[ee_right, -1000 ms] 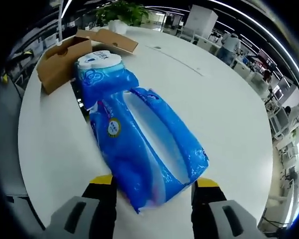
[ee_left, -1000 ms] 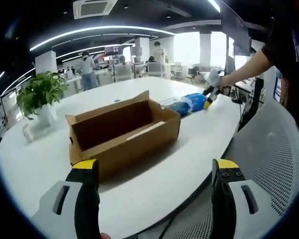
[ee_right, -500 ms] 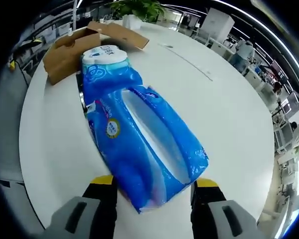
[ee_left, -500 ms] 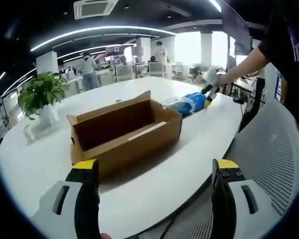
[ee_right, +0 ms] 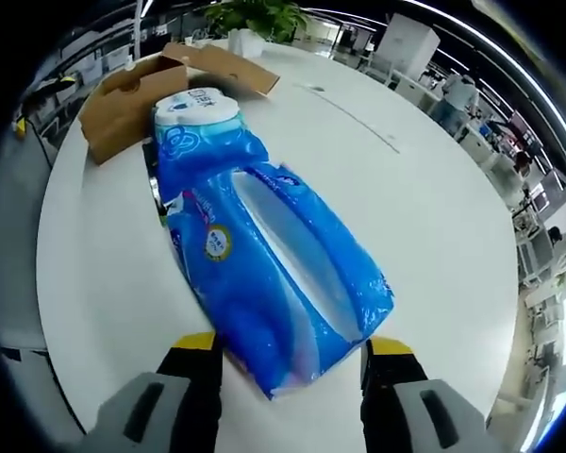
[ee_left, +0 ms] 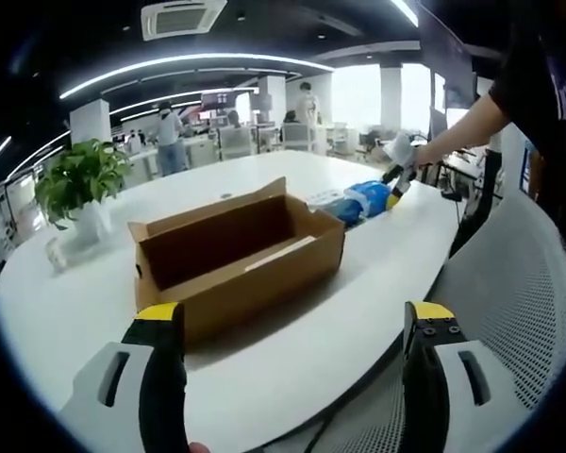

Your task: Operate the shoe box by opening the lid, removing the specified soft item, and placing it in the target area until the item is outside and the box remains undamaged.

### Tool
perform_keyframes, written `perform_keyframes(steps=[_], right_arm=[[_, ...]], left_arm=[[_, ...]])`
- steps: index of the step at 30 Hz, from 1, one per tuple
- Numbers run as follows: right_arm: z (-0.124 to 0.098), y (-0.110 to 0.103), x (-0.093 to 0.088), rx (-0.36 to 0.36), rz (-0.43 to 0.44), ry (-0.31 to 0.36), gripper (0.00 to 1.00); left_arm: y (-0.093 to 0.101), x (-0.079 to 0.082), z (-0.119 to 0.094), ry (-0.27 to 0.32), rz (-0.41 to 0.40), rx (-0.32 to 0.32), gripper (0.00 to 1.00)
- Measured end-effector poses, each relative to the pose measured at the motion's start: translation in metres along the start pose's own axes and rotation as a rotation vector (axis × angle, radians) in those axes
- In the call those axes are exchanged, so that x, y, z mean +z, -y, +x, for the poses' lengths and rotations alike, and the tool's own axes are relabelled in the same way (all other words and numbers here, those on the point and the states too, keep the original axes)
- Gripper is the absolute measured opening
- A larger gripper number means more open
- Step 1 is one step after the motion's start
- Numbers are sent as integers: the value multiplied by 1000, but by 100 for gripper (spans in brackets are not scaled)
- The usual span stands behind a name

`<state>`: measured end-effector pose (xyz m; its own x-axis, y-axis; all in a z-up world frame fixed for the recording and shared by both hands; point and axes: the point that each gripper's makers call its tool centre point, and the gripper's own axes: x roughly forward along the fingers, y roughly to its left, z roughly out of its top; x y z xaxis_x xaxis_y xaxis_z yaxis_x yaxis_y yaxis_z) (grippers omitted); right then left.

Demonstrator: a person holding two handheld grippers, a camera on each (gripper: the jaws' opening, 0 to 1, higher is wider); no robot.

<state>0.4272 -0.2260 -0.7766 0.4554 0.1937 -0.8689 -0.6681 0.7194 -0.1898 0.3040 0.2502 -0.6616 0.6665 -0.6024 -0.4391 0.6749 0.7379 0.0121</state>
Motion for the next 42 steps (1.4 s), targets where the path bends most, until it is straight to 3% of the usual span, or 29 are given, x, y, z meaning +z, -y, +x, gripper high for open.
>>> perform_keyframes(steps=[14,23,31,42], right_arm=[[-32,-14,24,-25,4,77,61],[-49,-35,46,25,-34,100,62],[-69,-66,94,111,-63,192,60],[-83,-107,150,223,-148,260,60]], left_arm=[[-2,5,-2,28,-16,11,99],[-2,6,-3,40,-21,8,99],[-3,7,-3,44,-13,10,99],[-6,9,-4,56,-27,25,99]])
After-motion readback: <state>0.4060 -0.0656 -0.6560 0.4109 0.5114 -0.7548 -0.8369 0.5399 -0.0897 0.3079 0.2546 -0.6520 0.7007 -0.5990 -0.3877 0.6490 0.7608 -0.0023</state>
